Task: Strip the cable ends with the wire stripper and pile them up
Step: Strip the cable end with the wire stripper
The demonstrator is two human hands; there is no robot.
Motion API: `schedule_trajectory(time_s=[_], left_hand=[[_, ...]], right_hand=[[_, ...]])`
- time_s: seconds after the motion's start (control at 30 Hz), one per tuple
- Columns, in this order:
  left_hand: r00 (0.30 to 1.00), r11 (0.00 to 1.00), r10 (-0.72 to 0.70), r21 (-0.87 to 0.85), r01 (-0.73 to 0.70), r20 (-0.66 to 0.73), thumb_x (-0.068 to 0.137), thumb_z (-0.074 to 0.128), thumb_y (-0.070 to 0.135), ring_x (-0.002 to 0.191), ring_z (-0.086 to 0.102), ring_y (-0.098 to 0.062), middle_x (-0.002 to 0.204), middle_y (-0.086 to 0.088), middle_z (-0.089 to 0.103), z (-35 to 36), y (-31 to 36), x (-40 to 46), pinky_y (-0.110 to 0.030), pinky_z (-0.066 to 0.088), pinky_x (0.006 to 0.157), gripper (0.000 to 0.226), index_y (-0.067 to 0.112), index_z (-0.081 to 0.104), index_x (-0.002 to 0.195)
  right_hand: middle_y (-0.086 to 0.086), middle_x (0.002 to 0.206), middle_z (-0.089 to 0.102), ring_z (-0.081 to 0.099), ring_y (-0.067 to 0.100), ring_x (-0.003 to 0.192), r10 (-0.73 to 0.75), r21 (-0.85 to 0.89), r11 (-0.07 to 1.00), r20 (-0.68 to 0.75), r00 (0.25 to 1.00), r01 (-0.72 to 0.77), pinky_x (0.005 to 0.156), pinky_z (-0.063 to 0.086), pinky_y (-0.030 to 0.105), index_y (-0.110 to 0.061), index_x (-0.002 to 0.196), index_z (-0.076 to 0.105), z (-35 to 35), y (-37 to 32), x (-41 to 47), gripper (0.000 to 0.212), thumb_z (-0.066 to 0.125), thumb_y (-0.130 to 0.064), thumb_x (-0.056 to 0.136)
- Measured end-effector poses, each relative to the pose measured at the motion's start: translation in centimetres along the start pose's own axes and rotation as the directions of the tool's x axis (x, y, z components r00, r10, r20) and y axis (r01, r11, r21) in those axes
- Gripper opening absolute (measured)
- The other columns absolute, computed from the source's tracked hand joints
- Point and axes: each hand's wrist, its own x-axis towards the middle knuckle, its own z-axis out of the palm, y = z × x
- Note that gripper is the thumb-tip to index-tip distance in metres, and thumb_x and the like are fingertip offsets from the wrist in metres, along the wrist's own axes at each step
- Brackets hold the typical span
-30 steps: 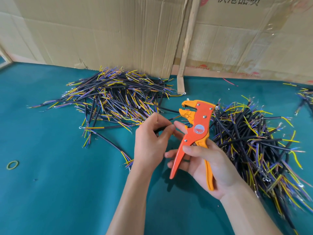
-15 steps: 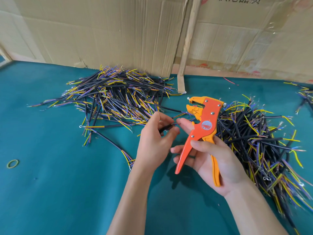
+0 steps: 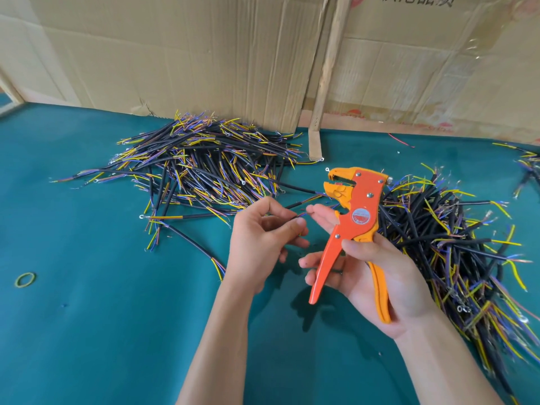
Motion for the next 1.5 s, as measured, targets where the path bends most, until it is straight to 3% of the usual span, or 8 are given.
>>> schedule_trajectory(time_s=[0.17,0.27,0.4,0.83,1.1,1.27,1.37,1.5], left_hand=[[0.994,0.997,0.037,-0.060,-0.043,-0.100,0.089,0.072,0.000,0.057,0.071,-0.020,0.073,-0.013,0.074,-0.5,0.0,0.3,-0.017,0.031,0.036,0.023,0.013,0.056,0.078],[0.990,0.997,0.071,-0.012,-0.073,-0.119,0.089,0.072,0.001,0.054,0.068,-0.018,0.071,-0.012,0.074,-0.5,-0.2,0.4,-0.017,0.031,0.037,0.025,0.016,0.058,0.076],[0.986,0.993,0.119,0.036,-0.115,-0.115,0.088,0.073,-0.001,0.052,0.065,-0.019,0.070,-0.011,0.073,-0.4,-0.4,0.6,-0.014,0.035,0.041,0.029,0.022,0.064,0.072],[0.986,0.982,0.164,0.099,-0.162,-0.017,0.087,0.072,-0.004,0.052,0.060,-0.015,0.070,-0.008,0.073,-0.6,-1.1,0.8,-0.010,0.038,0.045,0.013,0.007,0.067,0.081],[0.980,0.967,0.201,0.158,-0.199,0.006,0.085,0.074,-0.004,0.050,0.057,-0.013,0.071,-0.005,0.074,-0.8,-1.3,0.9,-0.017,0.044,0.054,0.011,0.006,0.068,0.083],[0.980,0.968,0.199,0.156,-0.197,0.004,0.086,0.074,-0.004,0.049,0.055,-0.011,0.071,-0.005,0.074,-0.8,-1.3,0.9,-0.015,0.043,0.053,0.011,0.005,0.070,0.083],[0.981,0.969,0.194,0.157,-0.193,0.008,0.086,0.074,-0.004,0.049,0.055,-0.008,0.070,-0.004,0.074,-0.9,-1.2,0.9,-0.013,0.042,0.052,0.011,0.006,0.072,0.083],[0.979,0.967,0.201,0.158,-0.201,0.014,0.085,0.074,-0.004,0.049,0.055,-0.008,0.071,-0.006,0.074,-1.0,-1.2,0.9,-0.013,0.042,0.051,0.015,0.010,0.074,0.080]], right_hand=[[0.022,0.133,0.066,0.072,0.042,0.084,0.115,0.009,0.993,-0.158,0.981,-0.116,0.070,0.060,0.047,-0.002,0.136,0.058,-0.6,-0.4,0.1,0.059,0.066,-0.016,0.079],[0.031,0.114,0.069,0.070,0.045,0.080,0.221,-0.052,0.972,-0.146,0.964,-0.231,0.069,0.059,0.049,0.003,0.132,0.058,-0.6,-0.5,0.0,0.058,0.071,-0.011,0.076],[0.032,0.098,0.066,0.068,0.044,0.077,0.309,-0.085,0.945,-0.084,0.947,-0.316,0.069,0.058,0.051,0.006,0.130,0.057,0.1,-0.2,-0.1,0.066,0.078,-0.012,0.070],[0.021,0.082,0.057,0.061,0.038,0.066,0.312,-0.088,0.946,-0.018,0.950,-0.313,0.063,0.056,0.049,0.005,0.118,0.066,0.0,-0.6,-0.2,0.046,0.077,-0.009,0.075],[0.017,0.075,0.054,0.057,0.033,0.058,0.315,-0.130,0.939,-0.039,0.948,-0.318,0.056,0.054,0.044,-0.001,0.107,0.072,-0.2,-0.8,-0.3,0.036,0.079,-0.015,0.074],[0.016,0.073,0.053,0.055,0.031,0.056,0.325,-0.135,0.936,-0.035,0.945,-0.327,0.055,0.053,0.042,-0.003,0.103,0.072,-0.2,-0.8,-0.4,0.031,0.079,-0.015,0.076],[0.015,0.071,0.053,0.053,0.030,0.053,0.331,-0.141,0.932,-0.042,0.943,-0.333,0.052,0.052,0.040,-0.005,0.097,0.072,-0.1,-0.8,-0.4,0.017,0.074,-0.012,0.082],[0.014,0.068,0.048,0.050,0.028,0.049,0.339,-0.141,0.928,-0.058,0.939,-0.343,0.049,0.049,0.037,-0.009,0.085,0.063,0.1,-0.9,-0.4,0.013,0.073,-0.017,0.084]])
